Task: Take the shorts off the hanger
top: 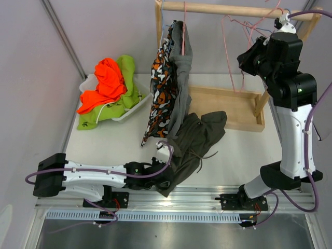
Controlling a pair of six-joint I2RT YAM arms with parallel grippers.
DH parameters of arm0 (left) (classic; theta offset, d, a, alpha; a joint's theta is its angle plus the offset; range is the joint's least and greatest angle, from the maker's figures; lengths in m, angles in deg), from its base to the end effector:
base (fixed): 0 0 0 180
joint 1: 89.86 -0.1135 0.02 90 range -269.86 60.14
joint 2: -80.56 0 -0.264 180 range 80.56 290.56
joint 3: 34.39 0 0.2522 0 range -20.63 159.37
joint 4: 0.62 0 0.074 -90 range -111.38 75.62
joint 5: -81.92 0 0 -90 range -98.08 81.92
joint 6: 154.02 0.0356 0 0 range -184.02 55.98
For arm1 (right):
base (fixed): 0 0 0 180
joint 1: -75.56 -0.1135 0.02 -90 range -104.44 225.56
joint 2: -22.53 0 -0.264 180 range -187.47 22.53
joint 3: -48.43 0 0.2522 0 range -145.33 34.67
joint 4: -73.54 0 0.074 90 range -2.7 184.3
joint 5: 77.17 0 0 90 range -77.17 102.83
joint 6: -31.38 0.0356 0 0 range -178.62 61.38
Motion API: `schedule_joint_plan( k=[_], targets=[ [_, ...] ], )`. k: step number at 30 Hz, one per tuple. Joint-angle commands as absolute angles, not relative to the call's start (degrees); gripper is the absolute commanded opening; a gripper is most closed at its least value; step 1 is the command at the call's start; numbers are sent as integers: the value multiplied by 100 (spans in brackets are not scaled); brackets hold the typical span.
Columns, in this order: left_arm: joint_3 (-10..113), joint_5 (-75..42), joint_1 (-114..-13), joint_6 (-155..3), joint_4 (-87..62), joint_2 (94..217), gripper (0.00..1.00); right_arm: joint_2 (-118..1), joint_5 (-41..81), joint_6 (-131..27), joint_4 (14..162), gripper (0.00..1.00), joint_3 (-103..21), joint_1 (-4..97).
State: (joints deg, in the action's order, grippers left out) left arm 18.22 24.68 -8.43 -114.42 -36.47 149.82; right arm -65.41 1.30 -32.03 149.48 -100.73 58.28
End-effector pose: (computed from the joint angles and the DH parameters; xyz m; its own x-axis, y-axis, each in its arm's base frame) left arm 0.0535 -0.2260 0.2057 -0.6783 0.1525 -0.7188 0.4077 0.8920 -0.1954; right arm 0.2286 0.0637 0.5707 -0.2646 0.3770 -0.8876 0.0134 0.9218 0.3875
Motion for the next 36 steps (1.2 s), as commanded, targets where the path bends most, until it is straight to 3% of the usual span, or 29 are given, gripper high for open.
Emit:
schedule_joint_plan(
  k=[1,11,20,21,22,23,25,29,32,36],
  targets=[
    [1883,2418,-742,-11377,-3284,15061,0,-6895,97,-3488,14094,0,-10122,5947],
    [2390,2803,-295,-11631,-3862,15123,0,-7354,167,-3542,13485,0,-9753,6211],
    [4799,3569,163,-12203,-7299,14684,0,-5324,333,-3419,12571,2,-6688,6281],
    [4966,3630,163,-12081,-7483,14640,0,-5192,360,-3427,12545,7,-6554,6299],
    [5481,3666,163,-11993,-7633,14561,0,-4982,377,-3445,12553,44,-6440,6325],
    [5695,3727,163,-11905,-7957,14552,0,-4911,378,-3445,12571,67,-6352,6334],
    [6709,3946,163,-11563,-8284,14578,0,-4727,369,-3454,12659,99,-6158,6361],
    [8366,4728,154,-10694,-8882,14858,0,-4419,439,-3463,12668,100,-5824,6439],
    [9589,4975,-38,-9421,-8456,15148,0,-4147,483,-3436,12755,99,-5657,6457],
    [10407,4397,-1310,-7445,-7557,15395,0,-3637,465,-3410,12931,99,-5472,6457]
  ],
)
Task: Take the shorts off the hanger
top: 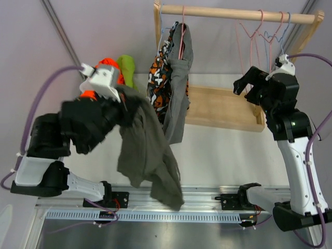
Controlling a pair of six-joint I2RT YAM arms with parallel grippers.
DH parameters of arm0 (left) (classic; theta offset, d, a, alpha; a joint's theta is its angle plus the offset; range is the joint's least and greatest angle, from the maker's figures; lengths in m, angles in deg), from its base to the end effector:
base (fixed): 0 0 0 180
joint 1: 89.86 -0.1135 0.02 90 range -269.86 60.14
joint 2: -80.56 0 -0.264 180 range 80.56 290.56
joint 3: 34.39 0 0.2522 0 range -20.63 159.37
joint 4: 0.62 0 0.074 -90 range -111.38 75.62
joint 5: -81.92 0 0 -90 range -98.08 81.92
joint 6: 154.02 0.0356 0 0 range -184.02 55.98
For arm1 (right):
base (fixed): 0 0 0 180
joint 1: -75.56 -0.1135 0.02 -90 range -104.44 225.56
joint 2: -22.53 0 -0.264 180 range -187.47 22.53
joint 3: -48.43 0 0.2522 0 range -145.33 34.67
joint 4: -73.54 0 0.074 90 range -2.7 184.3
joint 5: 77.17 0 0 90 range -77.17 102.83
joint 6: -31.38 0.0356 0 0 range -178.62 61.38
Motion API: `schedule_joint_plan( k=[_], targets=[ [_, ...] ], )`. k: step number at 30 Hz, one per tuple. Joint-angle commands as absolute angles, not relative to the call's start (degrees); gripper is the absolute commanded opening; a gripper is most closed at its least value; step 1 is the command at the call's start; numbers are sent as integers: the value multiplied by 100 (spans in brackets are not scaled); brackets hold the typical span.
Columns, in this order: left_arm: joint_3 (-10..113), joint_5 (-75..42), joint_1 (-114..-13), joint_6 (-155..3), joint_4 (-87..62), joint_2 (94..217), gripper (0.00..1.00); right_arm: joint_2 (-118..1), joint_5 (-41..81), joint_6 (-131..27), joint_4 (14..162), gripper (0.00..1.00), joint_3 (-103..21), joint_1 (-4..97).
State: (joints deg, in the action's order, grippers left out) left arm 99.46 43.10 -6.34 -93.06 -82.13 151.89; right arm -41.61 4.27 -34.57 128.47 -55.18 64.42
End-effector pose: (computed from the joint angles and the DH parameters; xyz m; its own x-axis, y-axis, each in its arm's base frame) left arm 0.0437 -0.1389 0.5560 -0.2941 -0.1070 -0.9498 0.4540 0.8588 -0.2373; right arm 0.2020 0.0344 0.4823 -0.2593 0.3597 -0.8963 0.0607 0.9323 0.3566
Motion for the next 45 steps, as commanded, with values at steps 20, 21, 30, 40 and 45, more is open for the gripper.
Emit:
schedule_joint_plan(
  k=[20,21,30,40,45],
  targets=[
    [11850,2682,-6778,-4759,-2337,17581,0,-1272,2135,-2900,12228,99,-3029,6457],
    [11850,2699,-6858,-4846,-2309,17723,0,-1245,2057,-2944,12237,99,-2985,6457],
    [7647,3006,-7518,-6600,-1738,17137,56,-1253,2108,-2953,11957,99,-3194,6457],
    [6201,1331,-8037,-8327,-3592,15828,99,-3071,3103,-2935,11147,99,-5484,6072],
    [5471,749,-8002,-8240,-4145,14415,99,-4968,1628,-3716,11848,99,-7586,4623]
  ],
)
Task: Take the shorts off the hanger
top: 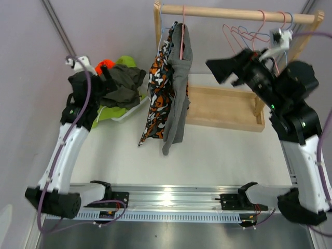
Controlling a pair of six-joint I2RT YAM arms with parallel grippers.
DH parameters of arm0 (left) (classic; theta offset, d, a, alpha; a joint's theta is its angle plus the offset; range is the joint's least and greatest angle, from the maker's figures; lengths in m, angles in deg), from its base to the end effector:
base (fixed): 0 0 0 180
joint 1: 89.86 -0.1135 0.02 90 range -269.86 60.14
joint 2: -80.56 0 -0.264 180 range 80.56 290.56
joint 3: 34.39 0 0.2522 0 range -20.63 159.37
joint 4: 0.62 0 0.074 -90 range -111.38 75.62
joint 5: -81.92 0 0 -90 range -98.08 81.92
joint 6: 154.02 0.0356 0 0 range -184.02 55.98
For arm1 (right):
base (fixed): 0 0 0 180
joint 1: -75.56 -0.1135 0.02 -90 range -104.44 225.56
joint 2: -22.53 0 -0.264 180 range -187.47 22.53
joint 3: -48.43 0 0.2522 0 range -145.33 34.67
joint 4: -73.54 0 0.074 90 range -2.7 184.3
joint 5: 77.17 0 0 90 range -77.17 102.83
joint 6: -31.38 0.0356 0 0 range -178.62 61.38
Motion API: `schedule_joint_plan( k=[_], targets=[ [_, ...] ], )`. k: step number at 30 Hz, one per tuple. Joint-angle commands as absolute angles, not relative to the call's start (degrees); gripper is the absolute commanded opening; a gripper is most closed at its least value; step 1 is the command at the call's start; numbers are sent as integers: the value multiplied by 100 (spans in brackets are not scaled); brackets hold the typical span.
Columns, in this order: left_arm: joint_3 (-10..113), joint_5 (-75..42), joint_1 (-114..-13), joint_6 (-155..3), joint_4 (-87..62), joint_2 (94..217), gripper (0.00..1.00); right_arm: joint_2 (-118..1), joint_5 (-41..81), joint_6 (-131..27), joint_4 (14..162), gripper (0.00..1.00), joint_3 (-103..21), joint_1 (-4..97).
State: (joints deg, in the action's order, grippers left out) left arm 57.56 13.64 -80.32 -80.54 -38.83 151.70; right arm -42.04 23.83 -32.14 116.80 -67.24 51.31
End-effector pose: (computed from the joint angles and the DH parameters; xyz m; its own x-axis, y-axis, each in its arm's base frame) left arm 0.2710 -0.0322 0.4209 -0.2275 -0.2296 -0.9463 -0.2701 0.9485 -0.1652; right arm 0.1549 0.0772 0.5631 -0.1453 0.4146 -0.8983 -0.5706 0.7066 0.4184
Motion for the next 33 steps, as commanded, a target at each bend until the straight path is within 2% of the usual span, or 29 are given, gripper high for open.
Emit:
schedule_joint_plan(
  k=[1,2,5,12,16,19,22,23,25,26,28,29,33],
  targets=[
    [5251,678,-7993,-8231,-4372,14254,99,-5250,1582,-3735,11911,100,-7912,4594],
    [5136,521,-7993,-8178,-4461,14079,99,-5749,1521,-3718,11982,99,-8472,4585],
    [4521,362,-7984,-8151,-4795,13437,99,-6376,1292,-3665,11983,98,-9160,4576],
    [3300,-8,-7984,-8283,-5182,12390,99,-7958,800,-3524,11815,89,-10365,4585],
    [2745,-61,-7984,-8336,-5095,11889,99,-8468,694,-3454,11500,86,-10412,4550],
    [2789,-43,-7975,-8310,-5078,11687,99,-8679,572,-3410,11350,80,-10499,4480],
    [2771,-78,-7975,-8327,-5077,11651,99,-8759,404,-3366,11279,64,-10482,4427],
    [2762,-104,-7975,-8327,-5068,11660,99,-8777,369,-3357,11253,54,-10473,4410],
    [2753,-105,-7975,-8336,-5060,11660,99,-8812,290,-3340,11235,42,-10455,4401],
    [2736,-113,-7975,-8336,-5060,11660,99,-8838,281,-3339,11209,25,-10447,4383],
    [2735,-131,-7975,-8345,-5051,11634,99,-8847,246,-3366,11183,13,-10455,4357],
    [2718,-148,-7975,-8345,-5042,11634,99,-8847,211,-3392,11174,2,-10447,4331],
    [2718,-297,-7975,-8301,-4998,11581,99,-8769,158,-3445,11147,0,-10473,4286]
  ],
)
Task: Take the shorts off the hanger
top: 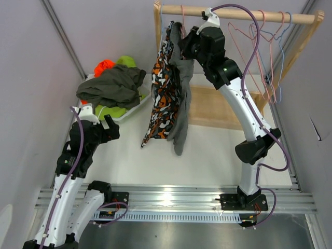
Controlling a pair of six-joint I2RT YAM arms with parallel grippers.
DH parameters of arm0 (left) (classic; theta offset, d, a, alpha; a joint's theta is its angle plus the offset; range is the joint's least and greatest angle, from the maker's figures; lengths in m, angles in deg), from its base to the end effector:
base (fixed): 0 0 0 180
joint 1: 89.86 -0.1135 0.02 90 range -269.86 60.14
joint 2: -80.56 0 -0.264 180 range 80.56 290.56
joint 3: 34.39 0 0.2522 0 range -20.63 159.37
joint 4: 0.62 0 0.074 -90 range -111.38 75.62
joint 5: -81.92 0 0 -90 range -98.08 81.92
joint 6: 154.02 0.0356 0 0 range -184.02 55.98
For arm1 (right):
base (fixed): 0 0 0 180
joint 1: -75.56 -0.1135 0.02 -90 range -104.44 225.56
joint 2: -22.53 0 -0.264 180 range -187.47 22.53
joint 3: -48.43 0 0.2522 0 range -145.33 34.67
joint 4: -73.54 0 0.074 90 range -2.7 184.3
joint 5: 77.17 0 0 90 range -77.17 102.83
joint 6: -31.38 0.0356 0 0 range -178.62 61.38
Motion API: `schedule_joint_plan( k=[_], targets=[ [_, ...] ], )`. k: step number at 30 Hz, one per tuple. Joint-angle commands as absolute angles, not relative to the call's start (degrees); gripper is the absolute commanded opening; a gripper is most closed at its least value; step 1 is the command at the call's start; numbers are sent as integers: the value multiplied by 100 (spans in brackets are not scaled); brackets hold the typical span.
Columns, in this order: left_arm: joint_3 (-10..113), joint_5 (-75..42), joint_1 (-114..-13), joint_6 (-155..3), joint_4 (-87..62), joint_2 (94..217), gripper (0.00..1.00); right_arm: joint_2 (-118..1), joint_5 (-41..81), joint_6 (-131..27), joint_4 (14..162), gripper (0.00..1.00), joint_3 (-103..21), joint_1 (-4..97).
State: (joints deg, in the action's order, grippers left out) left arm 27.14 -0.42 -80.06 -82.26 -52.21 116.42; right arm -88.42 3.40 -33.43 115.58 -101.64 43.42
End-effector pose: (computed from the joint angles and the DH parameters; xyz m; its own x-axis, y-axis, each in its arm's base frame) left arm 0.1305 -0.0177 0.3296 -0.4249 -0.2414 -0.8725 -0.0868 0.9702 -0.2262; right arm 0.3579 0.2180 0.5136 -0.2034 0.3681 -0.9073 -0.3312 0.8462 0.4175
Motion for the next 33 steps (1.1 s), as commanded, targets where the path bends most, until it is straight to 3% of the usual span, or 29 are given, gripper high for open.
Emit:
schedule_joint_plan(
  k=[1,4,9,16,22,33],
  targets=[
    [2727,-367,-7967,-8266,-4972,11572,99,-8725,123,-3488,11147,0,-10482,4295],
    [2753,-473,-7923,-8283,-4805,11650,99,-8418,-131,-3568,11165,0,-10447,4278],
    [4175,-292,-7292,-8441,-4902,12204,99,-7654,-843,-3560,11253,0,-10009,4286],
    [6695,187,-4192,-7950,-4700,13943,99,-6124,-1529,-3146,11041,0,-8146,4278],
    [6674,-508,-2651,-7774,-3532,14955,99,-5640,-1478,-2970,11209,0,-7652,4286],
    [6637,-597,-2148,-8011,-2397,16221,99,-5253,-1345,-2874,11297,0,-7353,4278]
  ],
)
